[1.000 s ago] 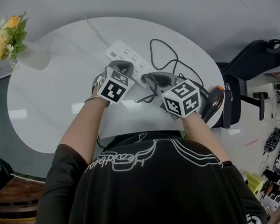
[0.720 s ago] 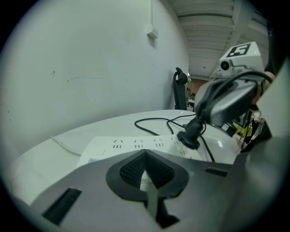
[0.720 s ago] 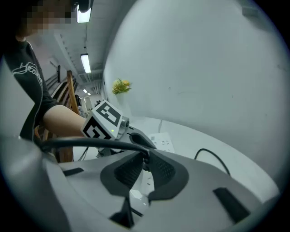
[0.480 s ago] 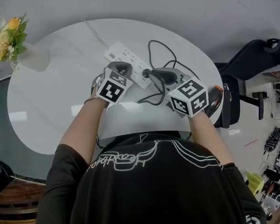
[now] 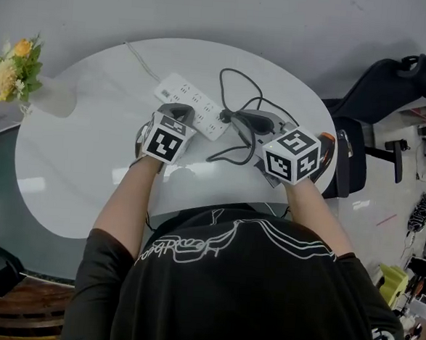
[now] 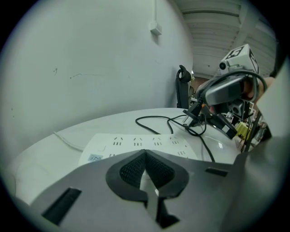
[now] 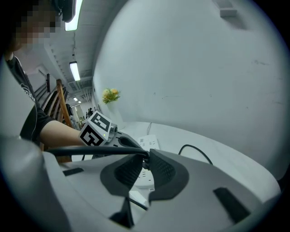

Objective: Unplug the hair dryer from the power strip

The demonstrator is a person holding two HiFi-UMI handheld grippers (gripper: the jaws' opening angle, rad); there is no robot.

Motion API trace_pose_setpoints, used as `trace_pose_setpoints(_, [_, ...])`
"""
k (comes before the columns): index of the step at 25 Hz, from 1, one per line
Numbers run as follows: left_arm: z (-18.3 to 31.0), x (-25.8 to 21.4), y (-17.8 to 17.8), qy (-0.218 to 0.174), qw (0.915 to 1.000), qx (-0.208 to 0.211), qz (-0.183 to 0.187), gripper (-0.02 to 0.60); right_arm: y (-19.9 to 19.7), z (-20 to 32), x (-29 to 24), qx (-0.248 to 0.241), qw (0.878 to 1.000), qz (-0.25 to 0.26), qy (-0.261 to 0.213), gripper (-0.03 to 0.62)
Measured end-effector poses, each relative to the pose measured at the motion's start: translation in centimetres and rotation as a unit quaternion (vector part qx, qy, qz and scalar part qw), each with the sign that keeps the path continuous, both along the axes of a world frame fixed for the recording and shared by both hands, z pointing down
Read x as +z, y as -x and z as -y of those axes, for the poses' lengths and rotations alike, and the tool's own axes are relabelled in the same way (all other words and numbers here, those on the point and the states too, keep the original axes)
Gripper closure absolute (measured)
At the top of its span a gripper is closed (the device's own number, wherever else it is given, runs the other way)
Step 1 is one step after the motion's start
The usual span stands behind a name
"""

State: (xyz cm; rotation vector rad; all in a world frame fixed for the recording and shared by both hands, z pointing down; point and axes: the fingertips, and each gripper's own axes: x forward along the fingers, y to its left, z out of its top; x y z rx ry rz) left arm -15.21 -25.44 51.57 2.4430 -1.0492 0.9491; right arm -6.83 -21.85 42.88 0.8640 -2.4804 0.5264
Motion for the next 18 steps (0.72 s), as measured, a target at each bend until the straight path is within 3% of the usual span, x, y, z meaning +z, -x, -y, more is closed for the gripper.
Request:
trace_pose_setpoints(4, [-0.9, -2.2, 0.3, 0.000, 0.9991, -0.032, -0.029, 0.578, -1.3, -0.7, -1.8, 0.008, 1.000, 0.015, -0.012, 0.566])
trace_pose_setpoints(10, [-3.9, -7.8, -0.8, -0.001, 0.9916, -0.073, -0.107, 0.578, -2.5, -3.0, -5.5, -0.011, 0.999, 0.044, -0.024, 0.565])
trace_pose_setpoints(18, [-10.0, -16.9, -2.5, -0.038, 0.9713, -0.112, -0.206, 0.578, -5.4, -6.8, -11.0, -0.035, 0.993, 0.095, -0.063, 0.566])
